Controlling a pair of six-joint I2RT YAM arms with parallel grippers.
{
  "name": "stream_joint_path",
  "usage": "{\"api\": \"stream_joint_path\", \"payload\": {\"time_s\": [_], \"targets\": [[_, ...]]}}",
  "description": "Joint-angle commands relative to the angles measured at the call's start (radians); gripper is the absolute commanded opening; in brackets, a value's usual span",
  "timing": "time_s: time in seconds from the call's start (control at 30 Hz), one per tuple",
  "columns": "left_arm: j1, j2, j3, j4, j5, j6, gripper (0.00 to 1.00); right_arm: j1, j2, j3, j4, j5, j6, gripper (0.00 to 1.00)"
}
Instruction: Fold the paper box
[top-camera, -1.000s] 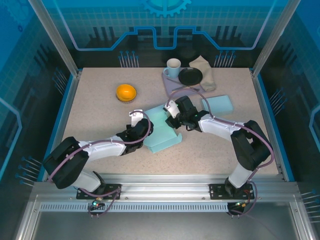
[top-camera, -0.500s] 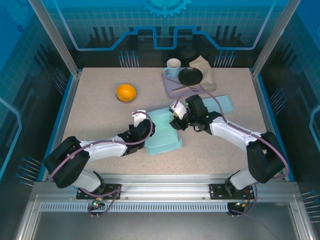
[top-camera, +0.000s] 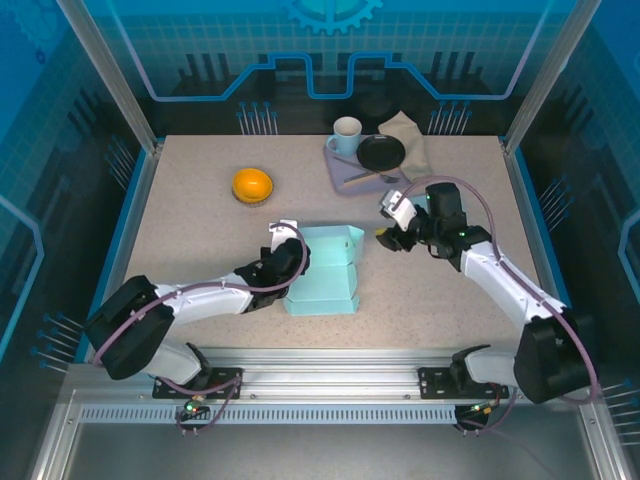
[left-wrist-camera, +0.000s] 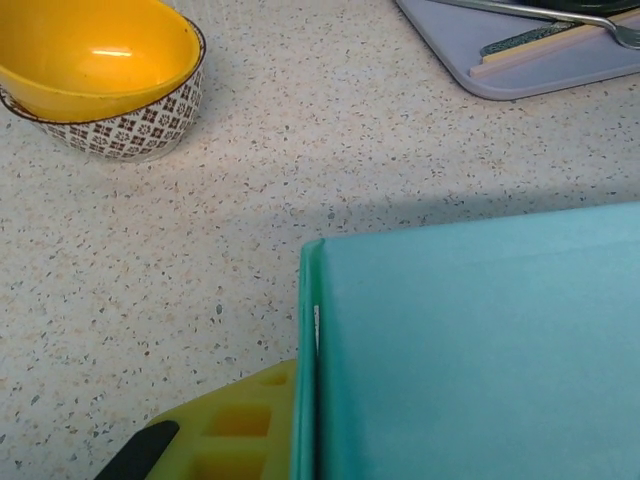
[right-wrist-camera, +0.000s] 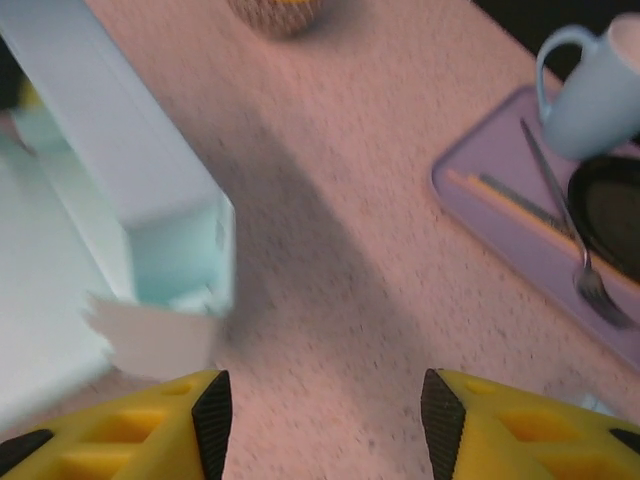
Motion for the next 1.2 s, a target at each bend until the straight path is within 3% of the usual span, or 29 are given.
{"api": "stream_joint_path", "payload": {"time_s": [0.0,0.1,0.4,0.63,1.17], "targets": [[-0.008,-0.039,-0.009,0.034,0.012,0.025,0.14,-0.025,0.088,-0.032,0.01,-0.07,-0.15,0.56],[-0.009,-0.053,-0.022,0.049,0.022,0.024,0.14,-0.005,0.157,0.009,-0.037,-0.118,-0.18,0.56],[-0.008,-0.067,-0.046,0.093,0.087,0.029,0.13,0.068,0.203,0.009,0.056,-0.169,-0.125,0.56],[-0.008,-0.049,-0.022,0.072,0.069,0.026,0.13,0.128,0.223,0.082,0.036,-0.209,-0.094,0.55],[-0.01,-0.026,0.003,0.076,0.09,0.004,0.13,0.259,0.268,0.101,0.169,0.004,0.124,0.49]]}}
